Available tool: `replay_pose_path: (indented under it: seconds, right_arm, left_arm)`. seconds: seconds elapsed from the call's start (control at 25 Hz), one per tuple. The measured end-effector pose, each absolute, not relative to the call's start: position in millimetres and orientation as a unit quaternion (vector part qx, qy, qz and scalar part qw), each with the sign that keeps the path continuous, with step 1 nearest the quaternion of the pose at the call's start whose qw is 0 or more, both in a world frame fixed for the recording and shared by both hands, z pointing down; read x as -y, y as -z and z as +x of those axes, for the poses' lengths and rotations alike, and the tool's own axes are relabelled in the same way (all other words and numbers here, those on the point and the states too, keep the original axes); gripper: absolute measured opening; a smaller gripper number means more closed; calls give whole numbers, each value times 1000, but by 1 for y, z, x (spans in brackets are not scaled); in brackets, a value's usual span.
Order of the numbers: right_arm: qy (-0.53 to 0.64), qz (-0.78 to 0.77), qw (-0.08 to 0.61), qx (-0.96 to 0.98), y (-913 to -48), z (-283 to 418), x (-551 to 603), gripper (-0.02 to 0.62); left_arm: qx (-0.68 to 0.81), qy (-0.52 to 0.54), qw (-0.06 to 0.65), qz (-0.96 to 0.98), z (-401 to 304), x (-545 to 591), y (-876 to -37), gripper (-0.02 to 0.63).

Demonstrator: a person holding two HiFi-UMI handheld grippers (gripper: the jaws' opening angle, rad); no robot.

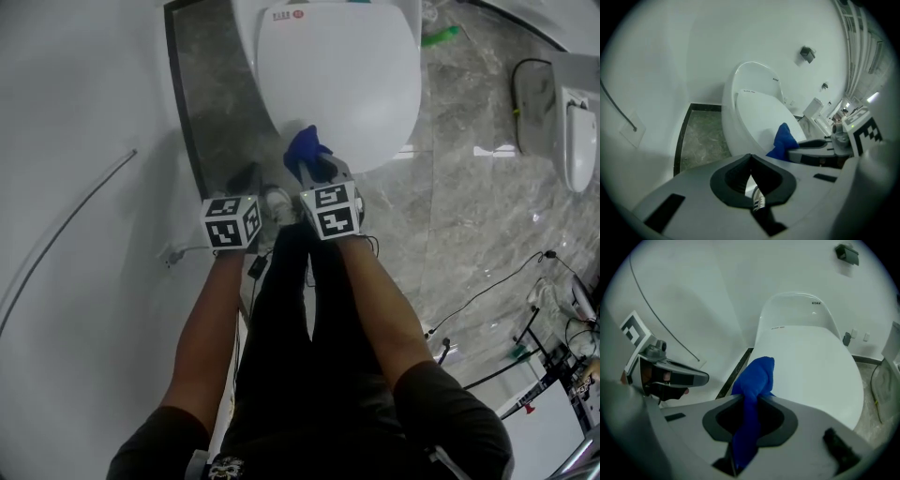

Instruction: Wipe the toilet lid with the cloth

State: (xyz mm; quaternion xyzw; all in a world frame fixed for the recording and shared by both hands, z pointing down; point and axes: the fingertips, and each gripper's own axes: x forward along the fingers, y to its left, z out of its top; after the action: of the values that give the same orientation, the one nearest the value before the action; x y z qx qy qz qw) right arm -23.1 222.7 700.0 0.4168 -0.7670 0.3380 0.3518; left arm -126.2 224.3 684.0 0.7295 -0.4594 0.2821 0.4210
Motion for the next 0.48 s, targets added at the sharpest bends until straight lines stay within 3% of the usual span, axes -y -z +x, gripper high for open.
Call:
replay_pose_path:
  seconds: [0.28,0.48]
  right_arm:
    - [-308,395,400,767,-723,-24,-236,74]
    - [-289,419,413,755,-723,16,-242,74]
  left_arm:
    - [461,-296,429,718,-141,-239,-694,11]
    - [455,-297,433,719,-135,-236,-694,12]
